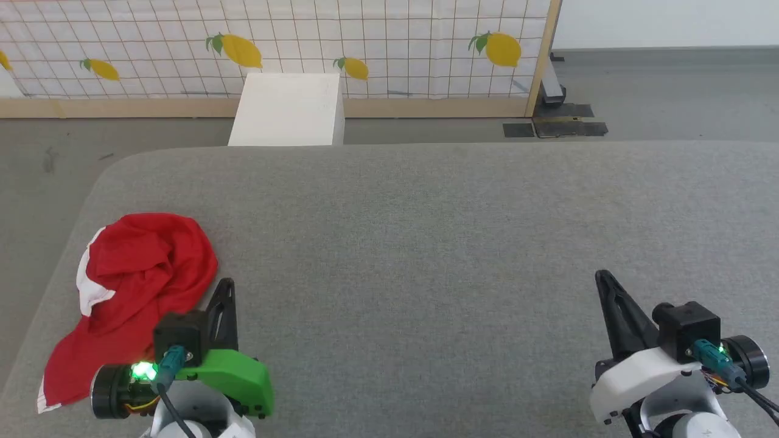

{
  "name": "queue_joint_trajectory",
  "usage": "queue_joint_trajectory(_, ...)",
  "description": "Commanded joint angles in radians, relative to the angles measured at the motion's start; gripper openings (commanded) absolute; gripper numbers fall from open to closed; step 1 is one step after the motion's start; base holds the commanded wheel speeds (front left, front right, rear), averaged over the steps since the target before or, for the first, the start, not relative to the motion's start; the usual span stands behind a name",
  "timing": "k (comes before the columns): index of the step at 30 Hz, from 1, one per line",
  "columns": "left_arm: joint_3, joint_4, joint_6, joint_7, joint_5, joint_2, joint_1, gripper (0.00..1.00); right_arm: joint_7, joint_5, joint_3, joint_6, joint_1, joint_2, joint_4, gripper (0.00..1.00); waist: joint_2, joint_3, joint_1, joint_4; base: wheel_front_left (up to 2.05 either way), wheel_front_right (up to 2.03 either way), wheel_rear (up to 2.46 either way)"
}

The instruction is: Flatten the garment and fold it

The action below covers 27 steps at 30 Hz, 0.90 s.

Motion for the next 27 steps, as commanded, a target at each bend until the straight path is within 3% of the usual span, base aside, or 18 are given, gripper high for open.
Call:
queue_joint_trajectory(1,0.003,-0.003,0.007,0.001,0.013,-0.003,0.001,0.00,0.000,-0.005,0.002,-0.002,-0.019,0.002,-0.005,0.00,0.0000,0.000,0.0000,0.000,0.00,0.00,0.00)
queue_joint_trajectory(27,0.003,-0.003,0.007,0.001,0.013,-0.003,0.001,0.00,0.000,-0.005,0.002,-0.002,-0.019,0.002,-0.005,0.00,0.0000,0.000,0.0000,0.000,0.00,0.00,0.00)
